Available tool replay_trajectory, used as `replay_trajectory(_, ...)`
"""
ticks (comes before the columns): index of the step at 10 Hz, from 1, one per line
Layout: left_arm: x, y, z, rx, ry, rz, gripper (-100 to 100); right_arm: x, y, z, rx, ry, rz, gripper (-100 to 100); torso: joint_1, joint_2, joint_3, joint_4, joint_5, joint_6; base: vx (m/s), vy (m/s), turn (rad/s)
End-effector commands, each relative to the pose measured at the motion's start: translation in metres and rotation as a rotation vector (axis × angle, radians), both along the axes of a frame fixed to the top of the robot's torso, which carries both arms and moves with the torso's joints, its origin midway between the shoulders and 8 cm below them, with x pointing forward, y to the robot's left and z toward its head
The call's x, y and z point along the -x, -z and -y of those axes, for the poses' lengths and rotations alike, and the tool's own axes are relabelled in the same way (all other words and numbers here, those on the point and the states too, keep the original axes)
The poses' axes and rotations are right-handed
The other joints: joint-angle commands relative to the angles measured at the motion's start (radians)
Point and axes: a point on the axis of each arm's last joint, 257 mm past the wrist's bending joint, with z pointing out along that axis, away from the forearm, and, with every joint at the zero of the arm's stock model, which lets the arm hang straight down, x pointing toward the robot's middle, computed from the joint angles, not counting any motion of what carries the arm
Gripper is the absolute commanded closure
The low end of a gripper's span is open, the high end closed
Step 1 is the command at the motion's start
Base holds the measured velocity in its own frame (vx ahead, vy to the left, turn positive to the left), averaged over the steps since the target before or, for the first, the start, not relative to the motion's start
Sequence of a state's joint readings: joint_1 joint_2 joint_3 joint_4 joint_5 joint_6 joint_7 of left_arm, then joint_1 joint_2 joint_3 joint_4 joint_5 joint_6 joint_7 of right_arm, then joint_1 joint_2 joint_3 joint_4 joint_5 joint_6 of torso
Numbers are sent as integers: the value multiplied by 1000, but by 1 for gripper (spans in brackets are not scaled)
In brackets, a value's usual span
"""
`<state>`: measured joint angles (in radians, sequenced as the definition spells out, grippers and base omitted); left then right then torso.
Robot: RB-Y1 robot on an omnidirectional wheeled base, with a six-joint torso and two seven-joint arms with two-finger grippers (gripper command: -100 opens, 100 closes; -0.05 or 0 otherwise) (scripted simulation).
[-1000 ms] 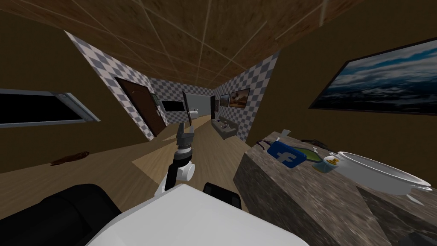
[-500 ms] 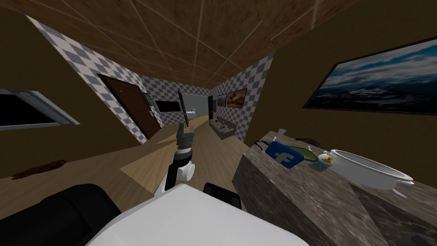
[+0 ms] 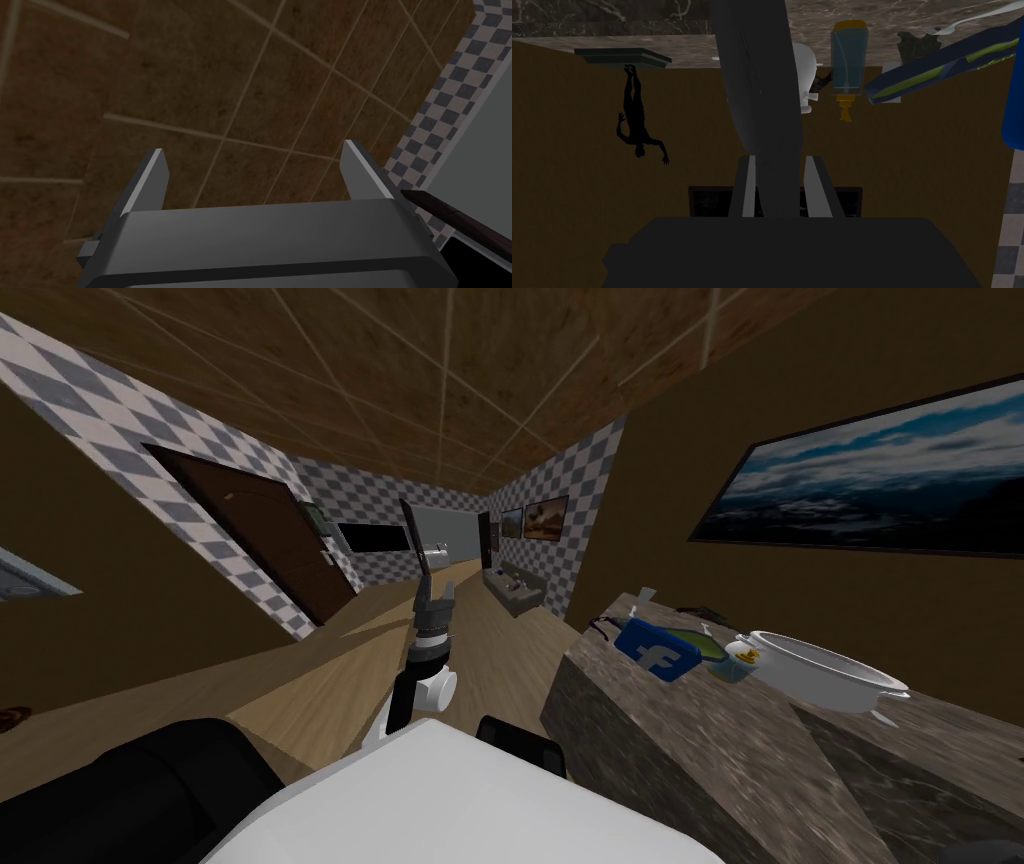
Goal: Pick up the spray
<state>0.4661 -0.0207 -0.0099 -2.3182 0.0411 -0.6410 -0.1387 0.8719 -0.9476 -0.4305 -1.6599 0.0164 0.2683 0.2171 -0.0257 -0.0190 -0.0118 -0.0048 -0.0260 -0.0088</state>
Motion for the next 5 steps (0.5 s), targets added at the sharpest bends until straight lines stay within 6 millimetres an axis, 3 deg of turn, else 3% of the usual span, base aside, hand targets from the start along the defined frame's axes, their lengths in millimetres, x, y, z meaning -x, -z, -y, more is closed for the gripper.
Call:
replay_trajectory(1,0,0,0,0,0,0,0,6,-9,-6,13,-11,1,100,0,0,0,0,0,0,155,0,-215)
replay_trajectory(3,0,0,0,0,0,0,0,-1,-11,-24,5,-51,2,100,0,-1,-1,0,-1,-5,40,2,18)
replay_trajectory(4,0,0,0,0,0,0,0,4,-9,-19,7,-35,-3,100,0,3,1,0,-1,-6,0,0,23)
replay_trajectory(5,0,0,0,0,0,0,0,3,-10,-21,6,-39,0,0,-1,4,2,1,-1,-4,0,0,0)
